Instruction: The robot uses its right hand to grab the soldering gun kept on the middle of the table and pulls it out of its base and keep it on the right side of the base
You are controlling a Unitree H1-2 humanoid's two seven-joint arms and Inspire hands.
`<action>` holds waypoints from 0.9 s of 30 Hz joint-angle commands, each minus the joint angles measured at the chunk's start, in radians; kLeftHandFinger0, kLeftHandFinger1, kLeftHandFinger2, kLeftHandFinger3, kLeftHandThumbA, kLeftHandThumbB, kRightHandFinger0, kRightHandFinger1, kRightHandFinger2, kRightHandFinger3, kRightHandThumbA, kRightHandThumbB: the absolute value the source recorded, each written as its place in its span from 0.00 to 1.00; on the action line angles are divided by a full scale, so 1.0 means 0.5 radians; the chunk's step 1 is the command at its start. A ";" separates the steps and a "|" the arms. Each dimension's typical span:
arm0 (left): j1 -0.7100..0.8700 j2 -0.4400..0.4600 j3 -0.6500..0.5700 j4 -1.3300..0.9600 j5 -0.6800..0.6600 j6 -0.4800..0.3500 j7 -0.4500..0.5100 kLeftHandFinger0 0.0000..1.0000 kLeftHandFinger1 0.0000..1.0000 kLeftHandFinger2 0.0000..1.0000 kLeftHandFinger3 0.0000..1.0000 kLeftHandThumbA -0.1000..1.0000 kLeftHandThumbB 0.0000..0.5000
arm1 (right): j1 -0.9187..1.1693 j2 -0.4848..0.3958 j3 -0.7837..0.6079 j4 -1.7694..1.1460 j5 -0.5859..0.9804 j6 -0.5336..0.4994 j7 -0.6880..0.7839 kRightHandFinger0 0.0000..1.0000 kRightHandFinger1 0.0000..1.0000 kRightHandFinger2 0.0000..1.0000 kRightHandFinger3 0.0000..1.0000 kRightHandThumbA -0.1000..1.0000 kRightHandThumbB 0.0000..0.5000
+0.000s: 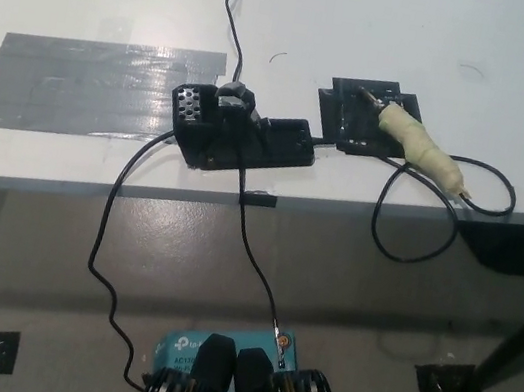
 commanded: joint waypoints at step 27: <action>-0.016 0.057 0.036 -0.084 0.042 0.018 -0.035 0.75 0.83 0.97 1.00 0.63 0.29 | -0.004 -0.281 0.316 -0.091 -0.008 -0.042 -0.187 0.01 0.02 0.25 0.79 0.06 0.23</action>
